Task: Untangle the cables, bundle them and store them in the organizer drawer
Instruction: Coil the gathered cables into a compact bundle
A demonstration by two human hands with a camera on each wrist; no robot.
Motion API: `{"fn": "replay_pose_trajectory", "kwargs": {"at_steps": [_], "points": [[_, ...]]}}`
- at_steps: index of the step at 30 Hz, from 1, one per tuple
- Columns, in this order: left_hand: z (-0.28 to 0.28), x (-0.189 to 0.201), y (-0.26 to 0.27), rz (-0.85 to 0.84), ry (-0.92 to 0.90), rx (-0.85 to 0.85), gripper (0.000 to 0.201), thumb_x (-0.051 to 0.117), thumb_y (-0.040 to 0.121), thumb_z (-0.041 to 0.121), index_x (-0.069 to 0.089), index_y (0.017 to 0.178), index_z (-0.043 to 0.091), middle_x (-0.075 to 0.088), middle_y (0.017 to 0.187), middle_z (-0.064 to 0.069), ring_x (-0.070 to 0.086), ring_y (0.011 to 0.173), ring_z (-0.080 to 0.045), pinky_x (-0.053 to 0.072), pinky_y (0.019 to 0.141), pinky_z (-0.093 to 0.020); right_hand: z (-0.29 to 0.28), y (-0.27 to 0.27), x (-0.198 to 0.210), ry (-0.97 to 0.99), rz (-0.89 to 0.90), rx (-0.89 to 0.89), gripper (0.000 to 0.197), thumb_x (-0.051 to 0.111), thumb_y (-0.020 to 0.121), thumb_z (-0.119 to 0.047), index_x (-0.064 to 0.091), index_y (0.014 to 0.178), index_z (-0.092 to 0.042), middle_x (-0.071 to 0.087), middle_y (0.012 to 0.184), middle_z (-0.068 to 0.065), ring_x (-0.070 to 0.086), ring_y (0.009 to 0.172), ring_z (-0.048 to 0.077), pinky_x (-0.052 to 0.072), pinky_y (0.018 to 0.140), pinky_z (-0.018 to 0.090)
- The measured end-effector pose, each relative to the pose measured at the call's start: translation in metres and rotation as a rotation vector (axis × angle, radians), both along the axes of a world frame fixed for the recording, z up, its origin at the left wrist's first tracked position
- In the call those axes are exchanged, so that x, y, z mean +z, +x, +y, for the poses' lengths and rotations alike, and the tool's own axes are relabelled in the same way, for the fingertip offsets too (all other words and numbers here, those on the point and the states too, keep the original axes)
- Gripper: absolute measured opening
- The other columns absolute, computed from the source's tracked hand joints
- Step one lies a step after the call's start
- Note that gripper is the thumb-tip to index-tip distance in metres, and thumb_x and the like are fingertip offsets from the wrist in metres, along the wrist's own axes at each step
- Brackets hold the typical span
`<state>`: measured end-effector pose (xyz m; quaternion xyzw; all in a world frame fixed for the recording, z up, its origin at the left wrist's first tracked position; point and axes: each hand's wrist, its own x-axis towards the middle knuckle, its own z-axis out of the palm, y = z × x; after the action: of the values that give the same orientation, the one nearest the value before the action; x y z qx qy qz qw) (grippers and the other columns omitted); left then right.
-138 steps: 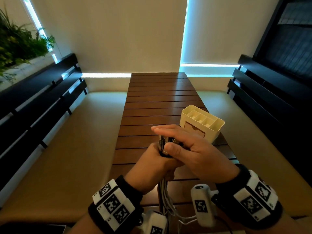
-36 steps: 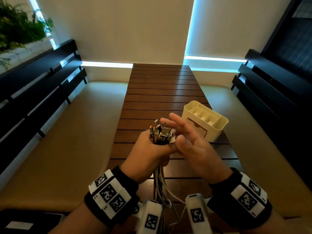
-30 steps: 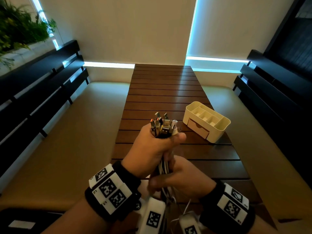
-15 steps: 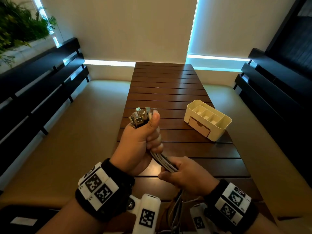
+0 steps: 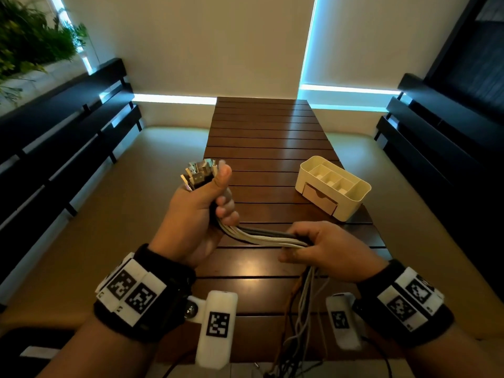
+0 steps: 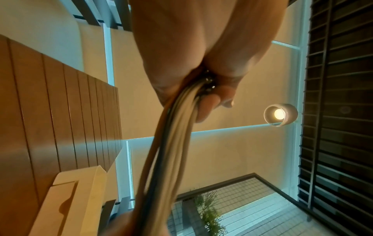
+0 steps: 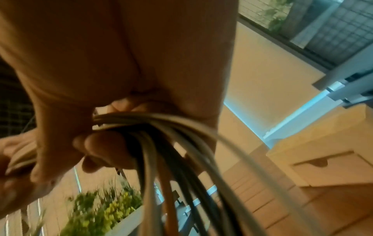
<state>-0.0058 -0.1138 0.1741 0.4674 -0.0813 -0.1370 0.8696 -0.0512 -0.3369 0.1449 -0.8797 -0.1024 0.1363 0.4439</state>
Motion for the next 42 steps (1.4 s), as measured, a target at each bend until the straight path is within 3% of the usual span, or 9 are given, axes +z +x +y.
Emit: {"fn": "replay_pose_trajectory", "kwargs": {"at_steps": [4,14,18,22,27,31,36,39,42], "points": [[-0.004,-0.011,-0.006,0.013,0.149,0.01,0.012,0.067,0.081,0.023,0.063,0.088,0.015,0.06,0.077,-0.004,0.035,0.042,-0.005,0.036,0.04,-0.019,-0.005,-0.003,0.014,0.246,-0.023,-0.081,0.027,0.075,0.065,-0.039,0.072,0.086,-0.023,0.069,0.075,-0.008,0.058,0.062,0.008,0.049,0.057,0.018],[-0.022,-0.021,-0.024,0.023,0.256,-0.211,0.033,0.06,0.088,0.033,0.062,0.108,0.007,0.06,0.068,0.004,0.037,0.048,-0.006,0.035,0.047,-0.02,0.008,0.005,0.032,0.603,-0.056,-0.141,0.029,0.073,0.072,-0.012,0.059,0.097,-0.011,0.065,0.068,-0.003,0.054,0.051,0.004,0.043,0.045,0.019],[-0.027,-0.021,-0.027,-0.065,0.302,-0.269,0.042,0.065,0.085,0.042,0.064,0.107,0.006,0.052,0.072,-0.006,0.038,0.054,-0.008,0.035,0.05,-0.022,0.013,0.007,0.037,0.546,-0.094,-0.098,0.025,0.071,0.075,-0.018,0.059,0.096,-0.012,0.066,0.075,-0.005,0.056,0.057,0.005,0.042,0.048,0.021],[-0.032,-0.009,-0.028,-0.127,0.267,-0.292,0.027,0.069,0.083,0.021,0.065,0.105,0.006,0.066,0.077,0.002,0.055,0.06,-0.005,0.043,0.053,-0.017,0.018,0.011,0.046,0.484,-0.152,-0.108,0.026,0.072,0.072,-0.025,0.06,0.094,-0.017,0.069,0.077,-0.004,0.058,0.06,0.008,0.044,0.05,0.021],[-0.031,0.029,-0.004,-0.245,0.302,-0.298,0.038,0.075,0.076,0.02,0.066,0.11,0.005,0.067,0.087,-0.005,0.056,0.069,-0.012,0.041,0.058,-0.024,0.022,0.027,0.081,0.515,-0.259,-0.089,0.018,0.071,0.083,-0.005,0.057,0.09,-0.014,0.063,0.076,0.004,0.049,0.053,0.009,0.037,0.041,0.021],[-0.03,0.073,0.018,-0.377,0.342,-0.267,0.044,0.071,0.076,0.007,0.062,0.118,-0.002,0.071,0.102,-0.009,0.069,0.093,-0.019,0.055,0.081,-0.027,0.026,0.046,0.121,0.493,-0.374,-0.071,0.022,0.075,0.078,-0.01,0.056,0.087,-0.017,0.06,0.077,0.01,0.046,0.051,0.012,0.035,0.041,0.026],[-0.024,0.106,0.04,-0.508,0.477,-0.21,0.035,0.072,0.074,-0.001,0.066,0.108,-0.004,0.069,0.113,-0.02,0.065,0.112,-0.031,0.05,0.101,-0.036,0.029,0.06,0.15,0.406,-0.499,-0.038,0.023,0.075,0.084,-0.009,0.054,0.089,-0.018,0.056,0.073,0.016,0.041,0.051,0.024,0.035,0.044,0.032],[-0.021,0.091,0.04,-0.423,0.466,-0.184,0.044,0.068,0.069,-0.002,0.061,0.112,-0.011,0.069,0.111,-0.024,0.067,0.105,-0.032,0.055,0.093,-0.034,0.028,0.066,0.126,0.399,-0.445,-0.036,0.022,0.075,0.085,-0.018,0.056,0.094,-0.023,0.061,0.075,0.004,0.047,0.05,0.016,0.042,0.046,0.029],[-0.021,0.06,0.03,-0.298,0.473,-0.203,0.034,0.068,0.067,-0.004,0.069,0.1,0.001,0.071,0.101,-0.023,0.068,0.093,-0.031,0.056,0.079,-0.039,0.027,0.067,0.084,0.402,-0.321,-0.02,0.021,0.077,0.08,-0.033,0.059,0.091,-0.035,0.062,0.07,-0.004,0.05,0.05,0.012,0.043,0.049,0.03]]}}
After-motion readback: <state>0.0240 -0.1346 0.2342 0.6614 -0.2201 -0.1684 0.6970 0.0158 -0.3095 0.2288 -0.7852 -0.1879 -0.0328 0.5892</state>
